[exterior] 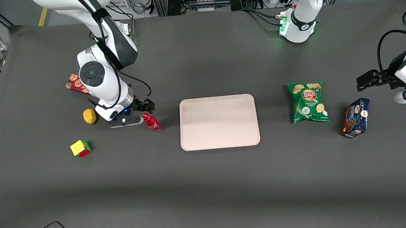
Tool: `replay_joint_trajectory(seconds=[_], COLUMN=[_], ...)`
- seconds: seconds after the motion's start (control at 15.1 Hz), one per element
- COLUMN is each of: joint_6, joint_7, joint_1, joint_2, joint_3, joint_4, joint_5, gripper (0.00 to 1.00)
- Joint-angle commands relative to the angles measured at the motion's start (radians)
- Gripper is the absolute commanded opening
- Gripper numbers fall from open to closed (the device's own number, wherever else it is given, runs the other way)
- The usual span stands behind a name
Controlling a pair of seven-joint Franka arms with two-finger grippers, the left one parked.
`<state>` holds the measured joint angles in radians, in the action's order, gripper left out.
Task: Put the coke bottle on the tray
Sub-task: 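Move the right gripper over the red Coca-Cola bottle and lower it, then close the right gripper around the bottle's neck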
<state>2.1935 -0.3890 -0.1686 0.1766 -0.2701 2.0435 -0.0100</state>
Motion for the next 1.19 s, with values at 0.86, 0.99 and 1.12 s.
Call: replay_joint_trajectory(seconds=[0.86, 0.99, 1.12], joint_6=[0.095, 0.095, 0.095], joint_7=[-0.042, -0.042, -0.045], joint_1=[-0.011, -0.011, -0.011], joint_2=[0.096, 0.103, 0.106], joint_3=[-0.011, -0.012, -0.018], joint_4=[-0.006, -0.006, -0.006], joint_5=[-0.090, -0.090, -0.090], gripper=[0.86, 0.80, 0.78])
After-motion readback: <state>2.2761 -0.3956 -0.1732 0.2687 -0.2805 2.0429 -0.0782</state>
